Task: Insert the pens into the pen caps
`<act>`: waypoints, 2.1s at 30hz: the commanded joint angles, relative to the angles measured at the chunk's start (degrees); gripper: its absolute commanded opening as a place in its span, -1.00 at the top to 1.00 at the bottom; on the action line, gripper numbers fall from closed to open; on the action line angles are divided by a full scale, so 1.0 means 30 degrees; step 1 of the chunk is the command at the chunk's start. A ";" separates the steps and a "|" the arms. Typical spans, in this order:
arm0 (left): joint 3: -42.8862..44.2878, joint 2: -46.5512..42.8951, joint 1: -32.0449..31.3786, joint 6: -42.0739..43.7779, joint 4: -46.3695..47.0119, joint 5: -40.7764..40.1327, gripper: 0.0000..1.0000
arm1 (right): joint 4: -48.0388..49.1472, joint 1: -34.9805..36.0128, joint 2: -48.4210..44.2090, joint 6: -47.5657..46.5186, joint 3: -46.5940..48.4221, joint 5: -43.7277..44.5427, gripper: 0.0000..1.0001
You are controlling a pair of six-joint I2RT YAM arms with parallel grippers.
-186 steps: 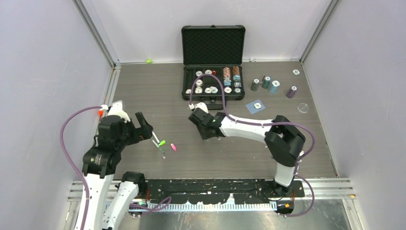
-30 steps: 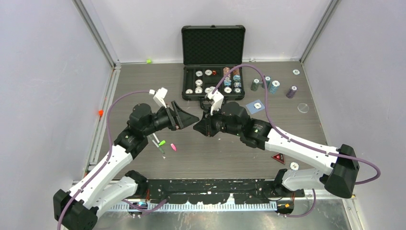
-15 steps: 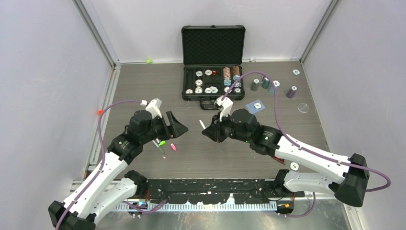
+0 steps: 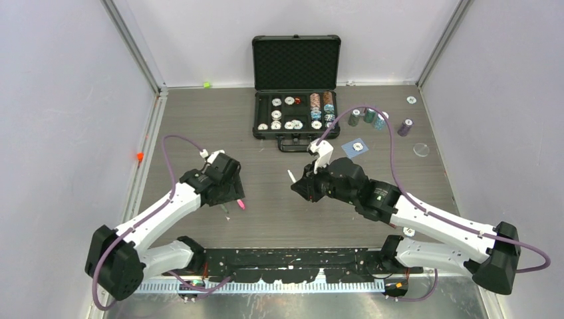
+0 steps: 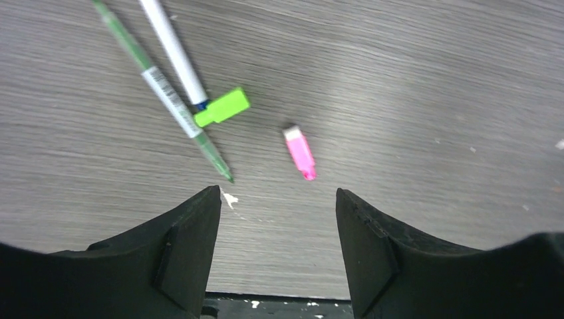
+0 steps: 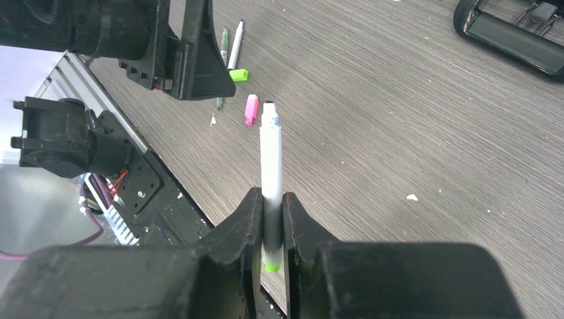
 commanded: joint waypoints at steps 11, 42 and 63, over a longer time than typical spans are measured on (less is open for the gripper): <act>0.0384 0.2972 0.0234 -0.0747 0.0950 -0.4163 -0.30 | -0.0374 -0.0003 -0.0984 -0.0073 -0.0379 0.0172 0.99; -0.2108 0.5293 0.2623 -0.1216 0.6086 0.1058 -0.19 | -0.1759 0.0078 -0.0597 0.0261 0.0511 0.0408 0.99; 0.0006 0.7464 -0.0698 -0.2247 0.8145 0.3002 -0.14 | -0.2005 0.0186 -0.1121 0.0362 0.0427 0.0751 0.99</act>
